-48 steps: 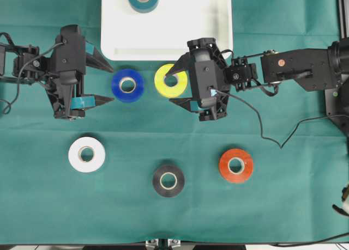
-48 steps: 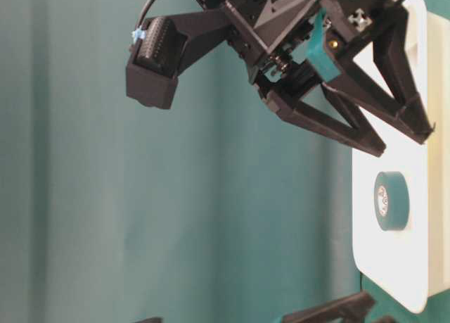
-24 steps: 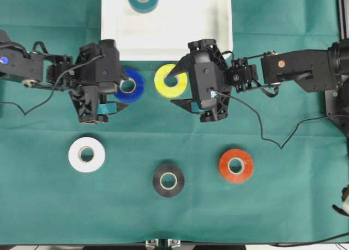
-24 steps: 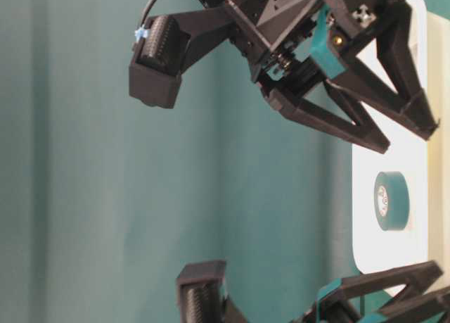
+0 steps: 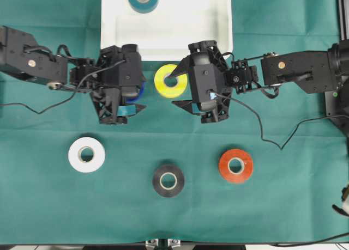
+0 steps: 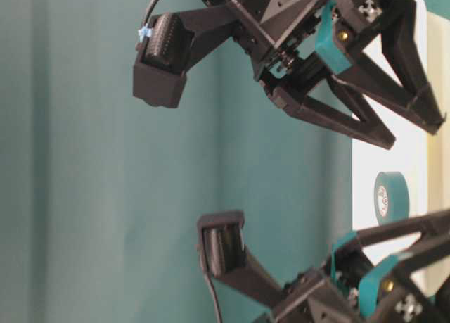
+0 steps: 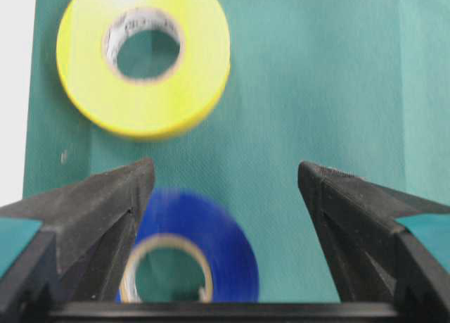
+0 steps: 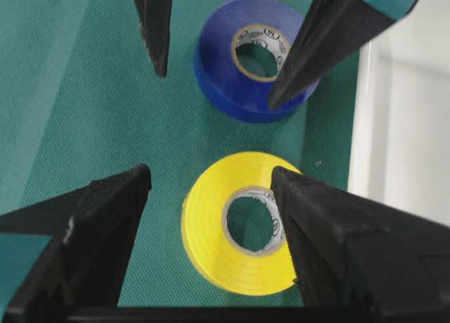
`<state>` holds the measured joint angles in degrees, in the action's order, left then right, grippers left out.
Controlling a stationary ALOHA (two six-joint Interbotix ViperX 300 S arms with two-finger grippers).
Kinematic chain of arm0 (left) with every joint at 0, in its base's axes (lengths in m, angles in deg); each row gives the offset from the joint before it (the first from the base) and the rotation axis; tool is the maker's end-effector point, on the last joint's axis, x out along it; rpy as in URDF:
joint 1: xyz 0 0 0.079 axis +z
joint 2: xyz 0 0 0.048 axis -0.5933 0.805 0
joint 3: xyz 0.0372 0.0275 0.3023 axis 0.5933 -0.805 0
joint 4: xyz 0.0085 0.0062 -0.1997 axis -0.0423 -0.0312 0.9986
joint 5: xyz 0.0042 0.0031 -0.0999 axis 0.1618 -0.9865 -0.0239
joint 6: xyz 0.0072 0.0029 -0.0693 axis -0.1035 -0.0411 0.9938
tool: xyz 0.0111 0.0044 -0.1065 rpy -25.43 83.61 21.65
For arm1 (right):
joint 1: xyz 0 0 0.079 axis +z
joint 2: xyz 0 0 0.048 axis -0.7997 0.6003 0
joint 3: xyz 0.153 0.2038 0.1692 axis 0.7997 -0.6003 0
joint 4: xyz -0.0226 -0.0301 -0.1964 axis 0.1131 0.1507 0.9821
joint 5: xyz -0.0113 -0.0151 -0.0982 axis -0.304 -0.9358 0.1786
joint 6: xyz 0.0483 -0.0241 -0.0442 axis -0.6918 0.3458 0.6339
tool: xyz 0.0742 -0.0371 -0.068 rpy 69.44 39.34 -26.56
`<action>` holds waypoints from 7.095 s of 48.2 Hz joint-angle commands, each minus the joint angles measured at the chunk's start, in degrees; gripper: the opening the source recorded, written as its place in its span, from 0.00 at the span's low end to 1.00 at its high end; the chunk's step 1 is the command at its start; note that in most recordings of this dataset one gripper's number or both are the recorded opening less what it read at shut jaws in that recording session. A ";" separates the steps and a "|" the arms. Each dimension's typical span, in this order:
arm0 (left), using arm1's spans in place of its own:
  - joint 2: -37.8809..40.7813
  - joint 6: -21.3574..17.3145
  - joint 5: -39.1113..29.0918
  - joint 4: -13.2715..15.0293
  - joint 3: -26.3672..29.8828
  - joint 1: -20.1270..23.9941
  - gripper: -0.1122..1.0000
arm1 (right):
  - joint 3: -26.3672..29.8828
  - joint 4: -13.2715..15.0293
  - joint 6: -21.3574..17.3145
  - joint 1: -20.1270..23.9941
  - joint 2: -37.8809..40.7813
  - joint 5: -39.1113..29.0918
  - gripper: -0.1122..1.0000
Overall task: Put the tape alternately from left to right into the white case.
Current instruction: 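Move the left gripper over the yellow tape roll and grasp it, then lift the yellow roll with the left gripper and place it in the tray, then move the left gripper back over the blue tape roll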
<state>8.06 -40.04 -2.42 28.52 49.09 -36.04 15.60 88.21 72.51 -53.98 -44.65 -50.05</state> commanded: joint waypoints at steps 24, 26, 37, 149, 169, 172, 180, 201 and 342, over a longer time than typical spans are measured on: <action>6.06 -3.78 0.53 -0.09 9.23 1.41 0.66 | -3.52 -0.18 -0.09 0.26 -5.01 0.70 0.79; 6.59 -3.78 0.53 0.00 9.67 1.41 0.66 | -3.69 -0.18 -0.09 0.26 -5.10 0.62 0.79; 8.26 -3.52 0.35 0.00 10.55 1.32 0.66 | -3.96 -0.18 -0.09 0.26 -5.10 0.70 0.79; 1.23 -4.04 -10.81 -0.09 12.30 -0.62 0.08 | -3.69 -0.18 -0.09 0.44 -5.10 2.46 0.79; -0.26 -4.57 -13.18 -0.26 12.13 1.41 0.08 | -3.69 -0.18 -0.09 0.62 -5.10 2.46 0.79; -0.26 -5.27 -13.18 -0.26 12.13 1.93 0.08 | -3.78 -0.18 -0.09 0.62 -5.19 2.37 0.79; -0.26 -8.96 -13.18 -0.26 12.39 3.87 0.08 | -4.04 -0.18 -0.09 0.62 -5.80 2.29 0.79; 0.35 -16.35 -12.57 -0.18 14.77 12.83 0.08 | -5.54 -0.26 -0.09 1.14 -7.38 2.29 0.79; -6.77 -17.93 -9.23 0.09 2.90 10.28 0.83 | -5.89 -0.18 -0.09 1.23 -7.38 2.72 0.79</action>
<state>3.32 -58.76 -12.00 28.43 51.99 -24.79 9.27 88.12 72.51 -52.93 -50.72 -47.85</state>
